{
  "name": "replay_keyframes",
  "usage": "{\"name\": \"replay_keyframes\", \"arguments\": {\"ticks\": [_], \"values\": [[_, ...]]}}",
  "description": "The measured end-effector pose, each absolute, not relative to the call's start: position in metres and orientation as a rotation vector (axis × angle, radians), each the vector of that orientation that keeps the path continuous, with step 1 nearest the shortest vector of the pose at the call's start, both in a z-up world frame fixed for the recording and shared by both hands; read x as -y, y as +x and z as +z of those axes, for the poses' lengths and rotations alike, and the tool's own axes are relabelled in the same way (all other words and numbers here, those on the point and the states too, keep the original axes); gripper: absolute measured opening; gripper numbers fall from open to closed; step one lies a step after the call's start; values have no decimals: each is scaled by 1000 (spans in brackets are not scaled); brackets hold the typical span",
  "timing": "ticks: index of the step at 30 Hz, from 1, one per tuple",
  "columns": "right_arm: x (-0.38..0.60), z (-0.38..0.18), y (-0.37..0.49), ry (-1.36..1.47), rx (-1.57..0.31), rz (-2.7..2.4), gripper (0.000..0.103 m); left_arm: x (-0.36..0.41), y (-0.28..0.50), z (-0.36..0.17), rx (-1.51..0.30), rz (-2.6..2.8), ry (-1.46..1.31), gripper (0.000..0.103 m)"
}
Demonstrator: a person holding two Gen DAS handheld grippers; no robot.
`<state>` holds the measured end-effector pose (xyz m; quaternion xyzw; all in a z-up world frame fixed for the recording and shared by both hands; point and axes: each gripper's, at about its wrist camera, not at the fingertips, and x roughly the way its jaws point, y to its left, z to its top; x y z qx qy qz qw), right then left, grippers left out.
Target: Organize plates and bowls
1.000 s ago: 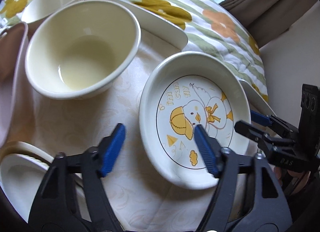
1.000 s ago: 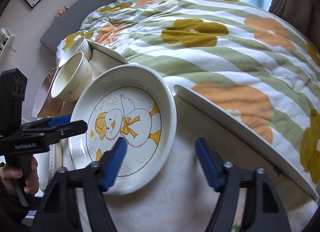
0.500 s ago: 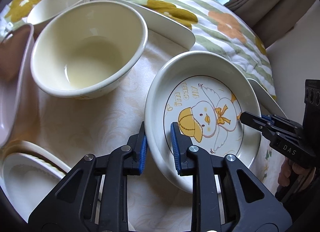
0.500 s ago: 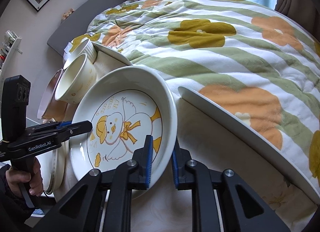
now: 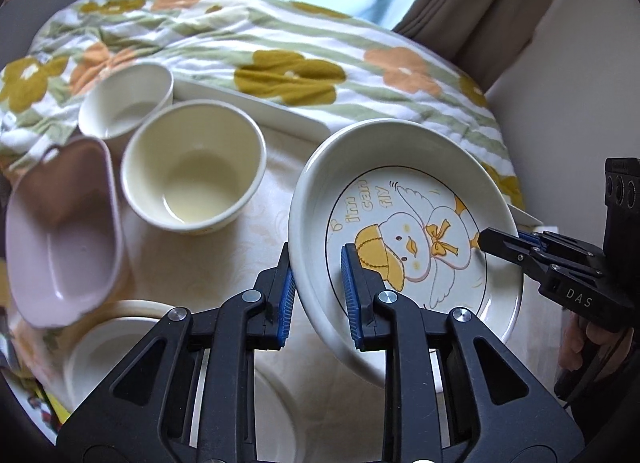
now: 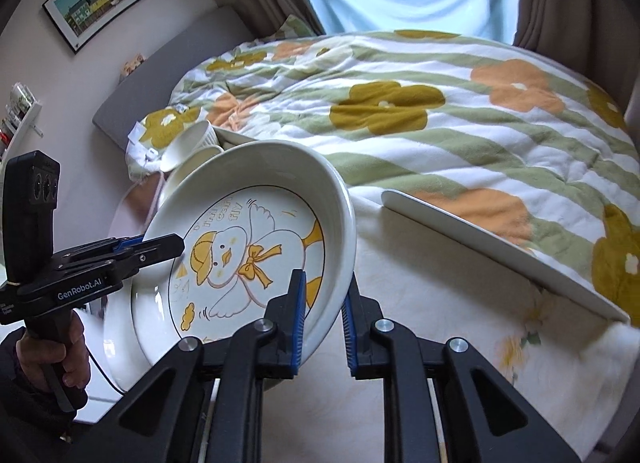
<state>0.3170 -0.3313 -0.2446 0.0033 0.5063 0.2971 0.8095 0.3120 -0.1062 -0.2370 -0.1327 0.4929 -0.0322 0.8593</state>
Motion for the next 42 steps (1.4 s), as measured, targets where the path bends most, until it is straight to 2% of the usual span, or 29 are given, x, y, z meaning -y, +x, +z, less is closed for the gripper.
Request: {"name": "replay_keyframes", "arguments": {"ticks": [10,23,34,42], "values": [[290,-211,229,107,-1039,480,16,52,251,-200,-1007,-219,-190,19],[226,-260,142,227,-1133,342,16,-21,190,-246,-1105,-355,-144,19],[203,-278,136,135,-1162,328,16,-35,188,-286,-1172,-333,-130,19],[200,-279,139,114,-1165,333,16,-25,190,-293,-1189,-283,-40,19]]}}
